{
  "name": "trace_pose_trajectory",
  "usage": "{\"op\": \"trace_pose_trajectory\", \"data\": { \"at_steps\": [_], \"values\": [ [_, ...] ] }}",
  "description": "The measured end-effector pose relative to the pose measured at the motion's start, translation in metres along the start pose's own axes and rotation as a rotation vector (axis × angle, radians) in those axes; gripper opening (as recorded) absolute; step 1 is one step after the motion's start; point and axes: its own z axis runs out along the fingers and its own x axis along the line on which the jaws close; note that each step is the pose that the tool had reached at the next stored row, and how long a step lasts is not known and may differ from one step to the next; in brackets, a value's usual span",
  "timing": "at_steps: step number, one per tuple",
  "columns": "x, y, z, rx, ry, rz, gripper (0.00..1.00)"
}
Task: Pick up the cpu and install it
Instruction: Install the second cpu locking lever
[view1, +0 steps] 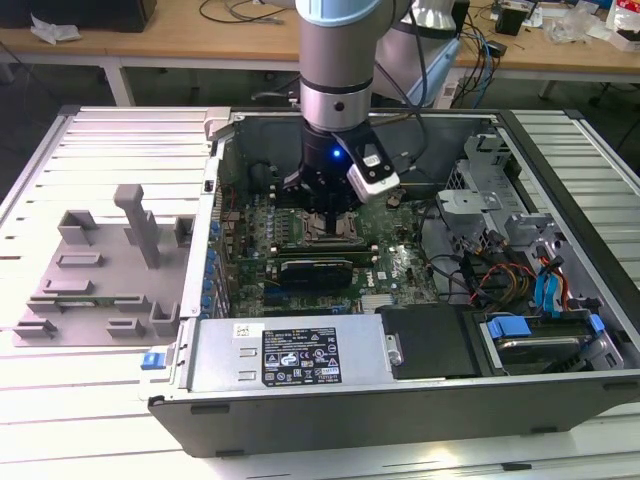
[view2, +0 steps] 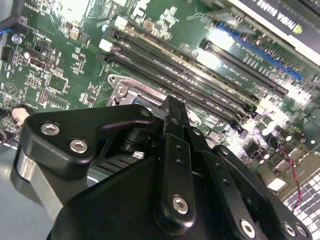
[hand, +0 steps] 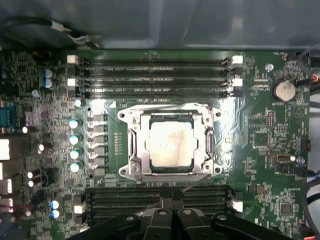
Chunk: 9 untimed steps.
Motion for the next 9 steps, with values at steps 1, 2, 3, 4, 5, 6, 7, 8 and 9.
{"op": "trace_pose_trajectory", "data": {
  "at_steps": [1, 2, 3, 4, 5, 6, 7, 8, 9],
  "values": [
    [0.0, -0.002, 0.0001, -0.0001, -0.0001, 0.0, 0.11],
    [0.0001, -0.0021, 0.0003, -0.0001, -0.0001, 0.0, 0.11],
    [0.0009, -0.0024, 0.0005, -0.0007, 0.0001, 0.0, 0.11],
    [0.003, -0.0027, 0.0009, -0.0038, -0.0006, 0.0, 0.11],
    [0.0042, -0.0029, 0.0013, -0.0054, -0.0007, 0.0, 0.11],
    [0.0049, -0.0032, 0.0018, -0.007, -0.0008, 0.0, 0.11],
    [0.0056, -0.0036, 0.0029, -0.0083, -0.0009, 0.0, 0.11],
    [0.0058, -0.0039, 0.0036, -0.0093, -0.0008, 0.0, 0.11],
    [0.006, -0.0044, 0.0043, -0.0103, -0.0009, -0.003, 0.11]
  ]
}}
